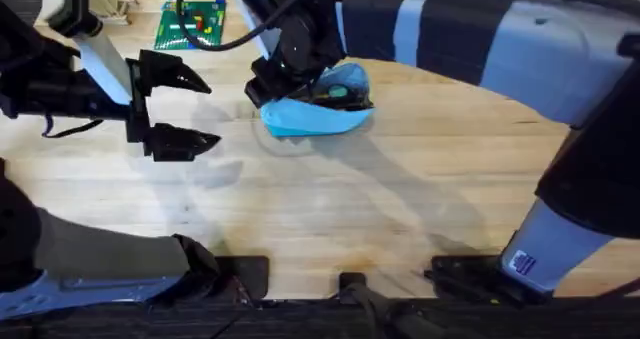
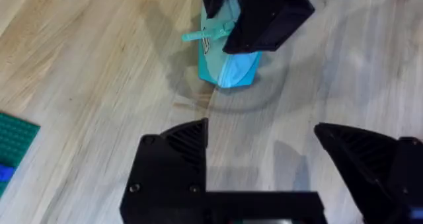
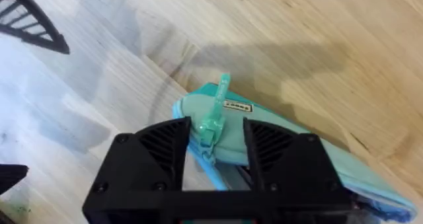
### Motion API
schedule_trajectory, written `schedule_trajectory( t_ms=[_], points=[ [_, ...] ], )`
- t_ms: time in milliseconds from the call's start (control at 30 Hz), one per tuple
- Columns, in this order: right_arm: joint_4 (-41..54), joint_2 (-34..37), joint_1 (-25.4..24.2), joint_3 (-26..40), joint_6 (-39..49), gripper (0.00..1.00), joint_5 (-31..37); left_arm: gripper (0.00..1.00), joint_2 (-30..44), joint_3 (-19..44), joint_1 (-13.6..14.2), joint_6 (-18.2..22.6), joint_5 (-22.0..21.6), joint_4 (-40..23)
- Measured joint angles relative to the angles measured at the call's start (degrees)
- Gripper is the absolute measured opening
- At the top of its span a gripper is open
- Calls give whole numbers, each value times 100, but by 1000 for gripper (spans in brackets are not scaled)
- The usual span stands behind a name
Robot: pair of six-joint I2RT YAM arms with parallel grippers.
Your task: Unzip the bag, pick up the pens from the table one at a time and place them inside, then zip the bag closed.
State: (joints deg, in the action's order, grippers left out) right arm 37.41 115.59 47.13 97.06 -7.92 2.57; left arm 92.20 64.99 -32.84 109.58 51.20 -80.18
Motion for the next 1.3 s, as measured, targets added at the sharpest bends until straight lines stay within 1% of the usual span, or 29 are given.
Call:
schedule_trajectory(
  t_ms=[133,200,267,300,400,500,700,1300],
  points=[
    [5,-2,0,0,0,428,0,994,0,0,0,-2,0,1],
    [4,-2,0,0,2,349,0,993,0,0,0,0,0,2],
    [5,-1,0,0,0,221,0,993,0,0,0,-2,0,2],
    [6,0,0,0,0,187,0,993,0,0,0,0,0,2],
    [6,0,0,0,0,134,0,993,0,0,0,0,0,2],
    [6,-2,0,2,-2,45,0,993,0,0,0,-2,0,0],
    [6,0,0,2,0,29,2,993,0,0,0,-1,0,0],
    [17,0,0,86,0,30,2,993,0,0,0,-2,0,0]
  ],
)
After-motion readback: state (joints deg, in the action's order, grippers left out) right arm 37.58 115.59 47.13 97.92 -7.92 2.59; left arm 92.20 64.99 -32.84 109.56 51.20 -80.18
